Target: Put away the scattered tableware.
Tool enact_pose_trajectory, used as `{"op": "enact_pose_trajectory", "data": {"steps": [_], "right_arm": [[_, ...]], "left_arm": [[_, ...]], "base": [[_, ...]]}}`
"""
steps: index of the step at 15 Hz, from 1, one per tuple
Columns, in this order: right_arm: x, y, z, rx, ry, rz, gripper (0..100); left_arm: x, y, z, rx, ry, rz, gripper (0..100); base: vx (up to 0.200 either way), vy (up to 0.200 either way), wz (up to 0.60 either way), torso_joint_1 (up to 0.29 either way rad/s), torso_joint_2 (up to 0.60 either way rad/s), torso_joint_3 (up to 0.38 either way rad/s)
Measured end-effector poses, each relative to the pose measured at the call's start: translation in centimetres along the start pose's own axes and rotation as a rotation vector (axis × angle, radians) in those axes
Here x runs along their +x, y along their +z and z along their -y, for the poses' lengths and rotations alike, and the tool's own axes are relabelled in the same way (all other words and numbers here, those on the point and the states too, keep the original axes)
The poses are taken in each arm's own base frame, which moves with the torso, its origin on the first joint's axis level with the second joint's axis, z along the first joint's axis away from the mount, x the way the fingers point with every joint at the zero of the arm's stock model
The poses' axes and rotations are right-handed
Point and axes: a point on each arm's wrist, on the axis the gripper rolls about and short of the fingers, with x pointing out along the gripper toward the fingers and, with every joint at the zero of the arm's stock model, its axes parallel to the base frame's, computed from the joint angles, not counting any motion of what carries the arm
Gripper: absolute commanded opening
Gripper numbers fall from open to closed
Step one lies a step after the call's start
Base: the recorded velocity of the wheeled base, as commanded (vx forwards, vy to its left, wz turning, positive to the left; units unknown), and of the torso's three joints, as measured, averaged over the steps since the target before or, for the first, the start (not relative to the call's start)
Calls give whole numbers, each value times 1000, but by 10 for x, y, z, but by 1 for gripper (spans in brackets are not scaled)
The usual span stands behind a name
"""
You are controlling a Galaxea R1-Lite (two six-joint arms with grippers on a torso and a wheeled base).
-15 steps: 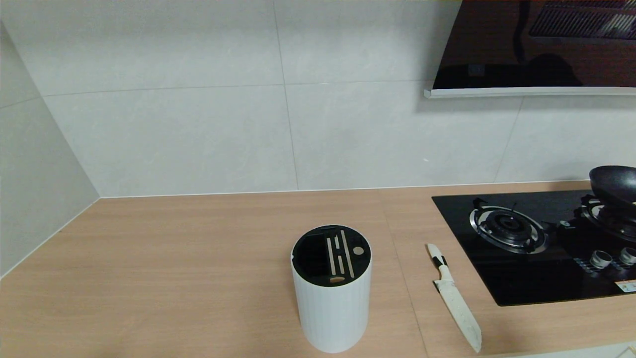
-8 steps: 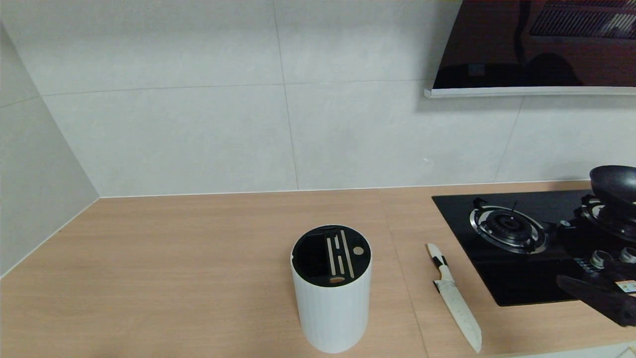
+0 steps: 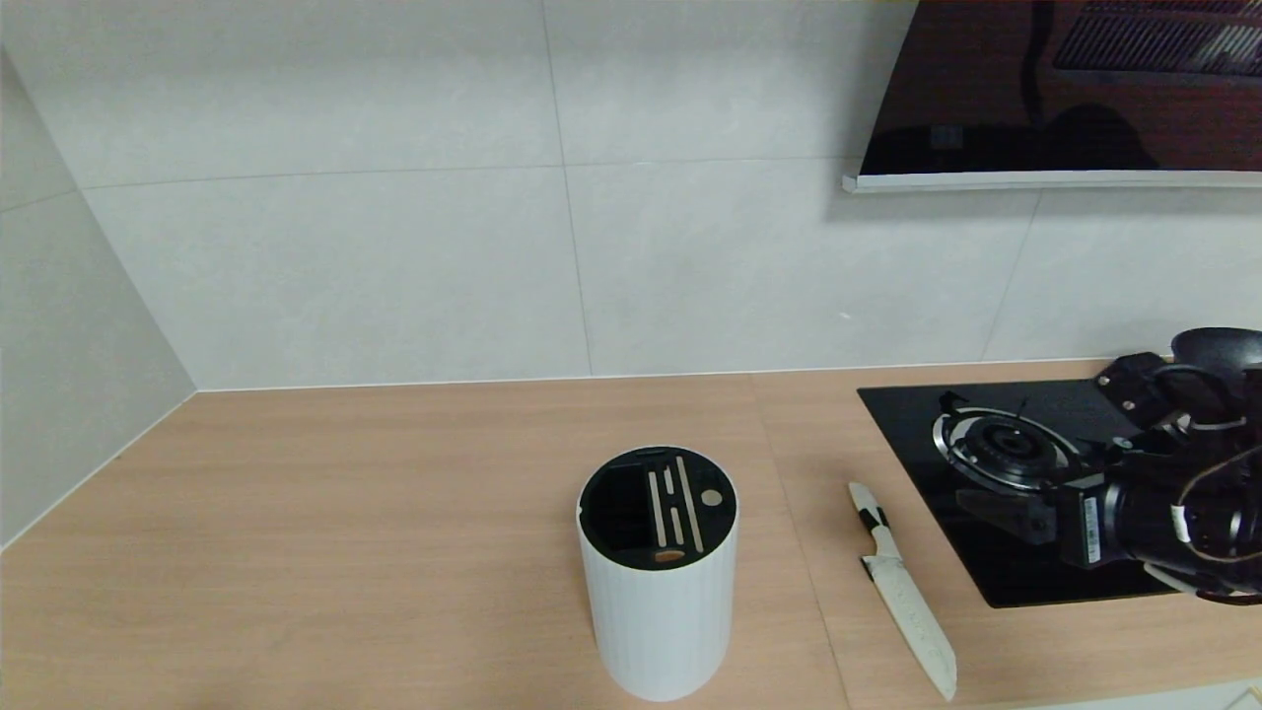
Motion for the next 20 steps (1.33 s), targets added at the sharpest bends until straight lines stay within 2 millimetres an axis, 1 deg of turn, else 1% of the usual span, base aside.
{"op": "enact_pose_trajectory", "data": {"steps": [3, 6, 8, 11, 15, 18, 20], "right_arm": [[30, -14, -2, 1, 20, -114, 100], [62, -33, -11, -15, 44, -206, 100], [83, -44, -13, -25, 29, -224, 100], [110, -63, -12, -30, -7, -258, 100], [135, -84, -10, -37, -60, -263, 100], [150, -94, -8, -37, -91, -234, 100], [160, -97, -6, -41, -147, -181, 100]], "left_arm": [[0, 0, 0, 0, 0, 0, 100], [0, 0, 0, 1, -1, 0, 100], [0, 0, 0, 0, -1, 0, 100], [0, 0, 0, 0, 0, 0, 100], [0, 0, 0, 0, 0, 0, 100], [0, 0, 0, 0, 0, 0, 100], [0, 0, 0, 0, 0, 0, 100]], "base": [[0, 0, 0, 0, 0, 0], [0, 0, 0, 0, 0, 0], [0, 0, 0, 0, 0, 0], [0, 0, 0, 0, 0, 0], [0, 0, 0, 0, 0, 0], [0, 0, 0, 0, 0, 0], [0, 0, 0, 0, 0, 0]]}}
